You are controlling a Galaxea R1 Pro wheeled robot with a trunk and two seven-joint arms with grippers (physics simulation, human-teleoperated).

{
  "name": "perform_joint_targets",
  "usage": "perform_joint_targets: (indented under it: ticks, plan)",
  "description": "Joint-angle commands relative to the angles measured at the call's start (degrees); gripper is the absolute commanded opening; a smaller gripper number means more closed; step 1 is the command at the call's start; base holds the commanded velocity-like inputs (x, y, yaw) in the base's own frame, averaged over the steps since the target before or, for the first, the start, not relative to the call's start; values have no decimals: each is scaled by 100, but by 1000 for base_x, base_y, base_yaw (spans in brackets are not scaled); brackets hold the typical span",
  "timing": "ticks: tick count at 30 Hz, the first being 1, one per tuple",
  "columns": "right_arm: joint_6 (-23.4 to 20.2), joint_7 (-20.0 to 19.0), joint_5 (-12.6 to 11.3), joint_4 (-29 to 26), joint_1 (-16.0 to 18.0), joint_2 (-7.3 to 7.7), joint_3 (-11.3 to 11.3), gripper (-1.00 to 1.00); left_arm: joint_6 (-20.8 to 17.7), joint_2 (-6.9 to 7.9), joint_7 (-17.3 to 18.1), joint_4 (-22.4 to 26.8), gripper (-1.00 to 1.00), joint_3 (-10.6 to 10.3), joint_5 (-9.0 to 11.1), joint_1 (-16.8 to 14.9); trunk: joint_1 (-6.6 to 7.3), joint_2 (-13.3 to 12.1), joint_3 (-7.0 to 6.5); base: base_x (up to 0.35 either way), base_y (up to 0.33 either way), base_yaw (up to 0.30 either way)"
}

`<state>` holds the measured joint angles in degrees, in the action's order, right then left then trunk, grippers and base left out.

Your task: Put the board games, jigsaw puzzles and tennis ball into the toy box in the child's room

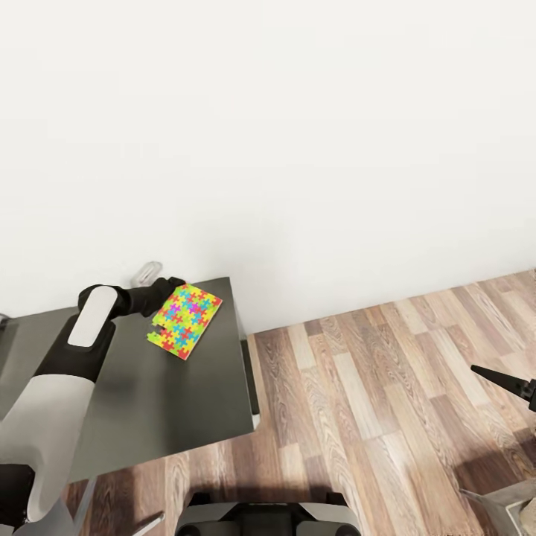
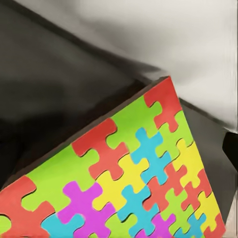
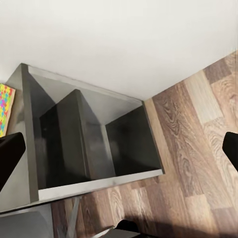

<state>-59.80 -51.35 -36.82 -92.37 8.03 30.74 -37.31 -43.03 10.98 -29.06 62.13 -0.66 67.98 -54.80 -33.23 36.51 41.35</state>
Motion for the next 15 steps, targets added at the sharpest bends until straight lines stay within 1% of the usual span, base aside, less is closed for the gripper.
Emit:
perform_joint_targets:
  ticks: [1,9,15]
  plan:
    - [-20,-33,26,0,5,1,-5,100,-3,-3,-61,-219,100,-11,113,0,-2,4,6,-59,-13,-40]
    - [-20,-33,26,0,5,-1,-5,100,-3,-21,-59,-216,100,-12,116,2,-2,4,6,-129,-69,-18]
    - [-20,-30,26,0,5,0,-5,100,-3,-27,-57,-215,100,-13,118,3,-2,4,6,-69,-41,-5]
